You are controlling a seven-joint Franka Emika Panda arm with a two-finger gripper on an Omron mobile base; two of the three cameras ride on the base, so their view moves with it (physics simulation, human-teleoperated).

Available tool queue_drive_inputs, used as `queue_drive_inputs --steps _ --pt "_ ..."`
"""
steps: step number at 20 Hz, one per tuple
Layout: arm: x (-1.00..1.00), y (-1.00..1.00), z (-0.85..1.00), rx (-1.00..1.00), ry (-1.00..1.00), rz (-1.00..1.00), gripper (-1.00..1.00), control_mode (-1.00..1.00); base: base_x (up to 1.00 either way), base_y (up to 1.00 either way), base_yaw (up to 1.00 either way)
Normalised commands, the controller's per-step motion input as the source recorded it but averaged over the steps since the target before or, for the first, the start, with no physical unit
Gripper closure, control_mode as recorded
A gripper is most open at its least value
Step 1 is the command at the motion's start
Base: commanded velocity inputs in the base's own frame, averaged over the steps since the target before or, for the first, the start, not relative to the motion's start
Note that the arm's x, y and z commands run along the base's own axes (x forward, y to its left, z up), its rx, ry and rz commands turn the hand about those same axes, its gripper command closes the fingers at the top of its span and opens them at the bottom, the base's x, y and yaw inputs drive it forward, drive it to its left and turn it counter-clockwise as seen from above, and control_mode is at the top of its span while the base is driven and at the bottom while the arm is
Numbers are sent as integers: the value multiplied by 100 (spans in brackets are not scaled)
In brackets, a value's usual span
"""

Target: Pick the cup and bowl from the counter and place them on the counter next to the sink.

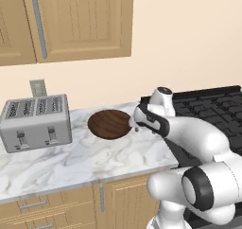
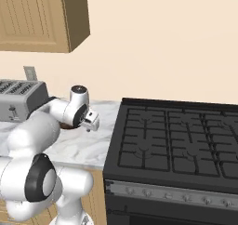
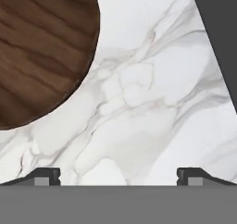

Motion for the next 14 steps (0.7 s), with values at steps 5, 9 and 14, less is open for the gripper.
queue_drive_inputs --steps 5,9,14 --pt "56 0 34 0 22 -1 -100 -100 0 0 0" --pt "67 0 -21 0 1 0 -100 -100 0 0 0" --pt "54 12 -36 0 0 0 -100 -100 0 0 0"
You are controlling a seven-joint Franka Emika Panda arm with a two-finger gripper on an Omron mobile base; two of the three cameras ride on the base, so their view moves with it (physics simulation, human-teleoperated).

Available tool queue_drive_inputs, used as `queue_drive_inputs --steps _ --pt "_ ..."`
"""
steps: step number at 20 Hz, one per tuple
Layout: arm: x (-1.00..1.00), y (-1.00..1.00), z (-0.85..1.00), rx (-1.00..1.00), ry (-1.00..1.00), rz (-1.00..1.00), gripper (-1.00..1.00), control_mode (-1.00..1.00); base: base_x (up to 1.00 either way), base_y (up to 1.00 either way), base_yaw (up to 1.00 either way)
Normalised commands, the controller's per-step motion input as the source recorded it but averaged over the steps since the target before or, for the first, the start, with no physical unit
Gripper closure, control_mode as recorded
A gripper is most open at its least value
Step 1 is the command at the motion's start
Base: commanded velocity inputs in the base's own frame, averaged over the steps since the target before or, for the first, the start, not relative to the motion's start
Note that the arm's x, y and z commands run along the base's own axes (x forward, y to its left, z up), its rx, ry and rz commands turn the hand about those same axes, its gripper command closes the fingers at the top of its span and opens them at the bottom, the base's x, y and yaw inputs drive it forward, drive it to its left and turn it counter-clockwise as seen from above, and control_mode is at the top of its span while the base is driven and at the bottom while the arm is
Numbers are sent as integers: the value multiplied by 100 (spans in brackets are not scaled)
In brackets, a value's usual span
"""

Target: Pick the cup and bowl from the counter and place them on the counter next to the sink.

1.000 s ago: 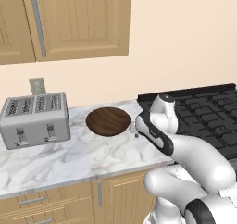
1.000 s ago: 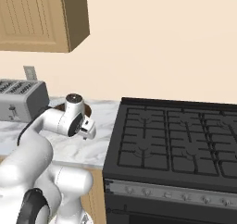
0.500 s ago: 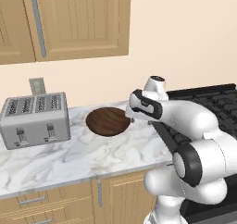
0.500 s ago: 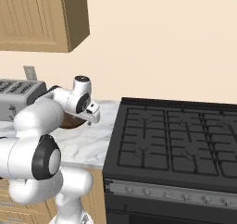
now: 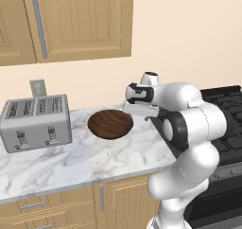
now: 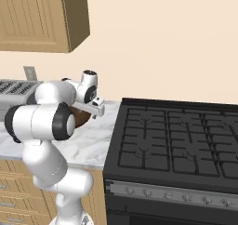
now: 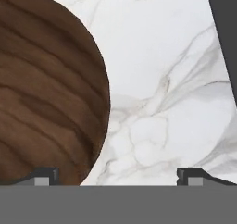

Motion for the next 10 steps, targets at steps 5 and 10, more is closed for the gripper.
queue_drive_inputs --steps 5,10 --pt "25 33 -46 0 0 0 -100 -100 0 0 0" --pt "4 11 -38 0 0 -2 -100 -100 0 0 0"
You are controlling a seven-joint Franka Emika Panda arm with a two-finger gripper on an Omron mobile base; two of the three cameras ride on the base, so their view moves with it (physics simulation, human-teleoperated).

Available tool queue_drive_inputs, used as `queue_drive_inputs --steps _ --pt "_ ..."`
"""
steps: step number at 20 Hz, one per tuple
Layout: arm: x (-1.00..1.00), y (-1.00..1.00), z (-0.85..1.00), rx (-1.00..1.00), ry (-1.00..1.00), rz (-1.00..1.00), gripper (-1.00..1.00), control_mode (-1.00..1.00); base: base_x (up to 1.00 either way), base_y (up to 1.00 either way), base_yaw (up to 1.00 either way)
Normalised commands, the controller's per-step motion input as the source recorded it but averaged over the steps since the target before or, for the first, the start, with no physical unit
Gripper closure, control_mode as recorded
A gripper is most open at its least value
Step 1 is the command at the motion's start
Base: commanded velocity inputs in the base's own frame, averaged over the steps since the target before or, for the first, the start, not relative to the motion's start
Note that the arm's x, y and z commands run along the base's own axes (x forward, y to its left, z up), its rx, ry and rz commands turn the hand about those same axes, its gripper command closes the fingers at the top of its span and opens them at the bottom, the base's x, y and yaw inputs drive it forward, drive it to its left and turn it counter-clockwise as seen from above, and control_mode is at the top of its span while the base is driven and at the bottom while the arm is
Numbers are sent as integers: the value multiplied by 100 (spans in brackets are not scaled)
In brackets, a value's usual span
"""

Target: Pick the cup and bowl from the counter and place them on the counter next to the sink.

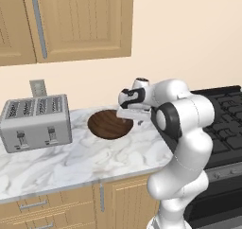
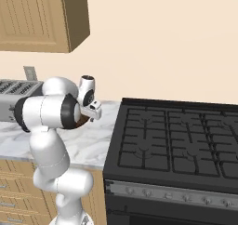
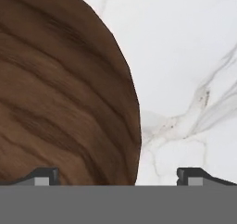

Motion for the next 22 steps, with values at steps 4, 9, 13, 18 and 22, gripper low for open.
queue_drive_inputs --steps 4,9,13,18,22 --pt "2 0 -9 -1 0 -3 -100 -100 0 0 0" --pt "0 0 -16 0 0 -1 -100 -100 0 0 0" --pt "0 0 -46 0 0 -2 -100 -100 0 0 0" --pt "0 6 -2 0 0 -1 -100 -100 0 0 0" --pt "3 30 0 0 0 -3 -100 -100 0 0 0"
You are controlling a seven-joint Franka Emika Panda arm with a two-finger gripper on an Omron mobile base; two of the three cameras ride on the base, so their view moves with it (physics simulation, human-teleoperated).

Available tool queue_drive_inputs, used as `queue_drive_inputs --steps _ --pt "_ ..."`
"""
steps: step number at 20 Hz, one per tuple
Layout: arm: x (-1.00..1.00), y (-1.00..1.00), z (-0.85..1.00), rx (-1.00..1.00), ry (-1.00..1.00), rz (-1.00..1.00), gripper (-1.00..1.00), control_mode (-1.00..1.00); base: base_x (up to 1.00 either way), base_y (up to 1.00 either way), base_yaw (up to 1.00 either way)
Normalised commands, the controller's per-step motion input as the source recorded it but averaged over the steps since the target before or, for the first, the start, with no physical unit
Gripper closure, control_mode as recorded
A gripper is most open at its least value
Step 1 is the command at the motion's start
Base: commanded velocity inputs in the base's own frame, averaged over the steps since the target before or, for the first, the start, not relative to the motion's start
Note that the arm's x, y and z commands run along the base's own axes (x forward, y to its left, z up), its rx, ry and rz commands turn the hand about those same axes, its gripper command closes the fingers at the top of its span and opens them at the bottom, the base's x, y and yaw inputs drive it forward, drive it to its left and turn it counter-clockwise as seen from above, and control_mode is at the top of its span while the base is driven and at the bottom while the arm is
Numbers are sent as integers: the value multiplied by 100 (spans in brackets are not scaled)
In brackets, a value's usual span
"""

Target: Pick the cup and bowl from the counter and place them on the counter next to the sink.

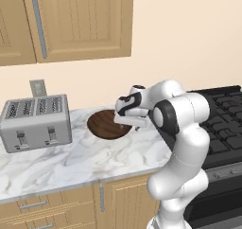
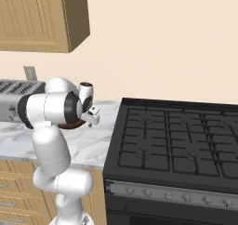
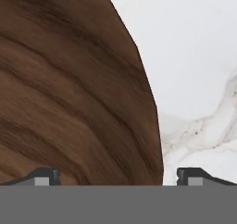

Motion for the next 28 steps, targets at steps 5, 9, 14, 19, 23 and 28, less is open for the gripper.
queue_drive_inputs --steps 5,9,14,19,23,28 --pt "0 10 0 0 0 -2 -100 -100 0 0 0" --pt "0 0 0 0 0 0 100 -100 0 0 0" --pt "0 0 0 0 0 0 100 -100 0 0 0" --pt "-8 -17 21 1 0 -1 100 -100 0 0 0" --pt "-18 -28 61 10 0 -2 100 -100 0 0 0" --pt "-7 -6 37 8 0 -2 100 -100 0 0 0"
